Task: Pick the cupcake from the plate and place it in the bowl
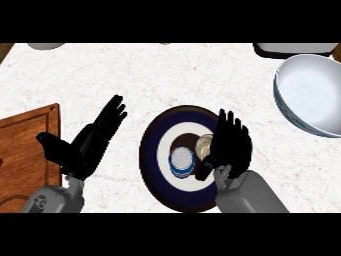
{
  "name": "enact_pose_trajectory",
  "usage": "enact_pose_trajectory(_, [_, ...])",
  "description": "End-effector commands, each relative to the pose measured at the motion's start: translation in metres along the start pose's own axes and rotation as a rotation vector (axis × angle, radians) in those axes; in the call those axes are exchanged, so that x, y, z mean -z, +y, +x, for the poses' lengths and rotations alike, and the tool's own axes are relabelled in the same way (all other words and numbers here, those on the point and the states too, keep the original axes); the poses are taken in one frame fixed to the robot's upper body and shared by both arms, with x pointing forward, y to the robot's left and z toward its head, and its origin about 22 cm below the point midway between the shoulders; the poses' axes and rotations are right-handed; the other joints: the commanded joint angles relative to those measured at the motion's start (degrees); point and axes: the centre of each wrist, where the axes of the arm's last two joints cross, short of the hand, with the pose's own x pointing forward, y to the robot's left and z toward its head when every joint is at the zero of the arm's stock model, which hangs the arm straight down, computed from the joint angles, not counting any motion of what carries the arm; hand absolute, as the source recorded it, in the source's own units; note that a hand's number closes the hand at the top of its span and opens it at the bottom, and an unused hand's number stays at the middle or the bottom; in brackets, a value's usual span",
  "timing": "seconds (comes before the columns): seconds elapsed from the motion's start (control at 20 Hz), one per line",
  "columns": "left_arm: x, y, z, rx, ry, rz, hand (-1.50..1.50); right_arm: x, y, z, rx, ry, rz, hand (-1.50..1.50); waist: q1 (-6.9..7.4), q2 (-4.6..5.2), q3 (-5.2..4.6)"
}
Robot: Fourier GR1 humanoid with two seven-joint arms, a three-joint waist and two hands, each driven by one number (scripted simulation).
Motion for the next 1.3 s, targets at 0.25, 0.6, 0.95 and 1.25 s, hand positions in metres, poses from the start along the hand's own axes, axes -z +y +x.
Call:
enact_pose_trajectory(0.25, [-0.01, 0.005, -0.012, 0.008, 0.004, 0.009, 0.0, -0.003, 0.01, 0.016, -0.063, 0.204, 0.022, -1.5, -0.4, -0.2, 0.03])
enact_pose_trajectory(0.6, [0.002, 0.004, -0.005, -0.005, -0.004, 0.029, 0.0, 0.003, 0.021, 0.015, -0.078, 0.229, 0.015, -1.5, -0.78, -0.08, 0.06])
enact_pose_trajectory(0.95, [0.001, 0.008, 0.012, 0.006, -0.007, 0.013, 0.0, 0.014, 0.022, 0.012, -0.061, 0.246, -0.019, -1.5, -0.77, -0.19, 0.09])
enact_pose_trajectory(1.25, [-0.017, 0.015, -0.001, 0.011, -0.008, -0.005, 0.0, 0.022, 0.035, 0.013, -0.041, 0.257, -0.003, -1.5, 0.0, -0.09, 0.09])
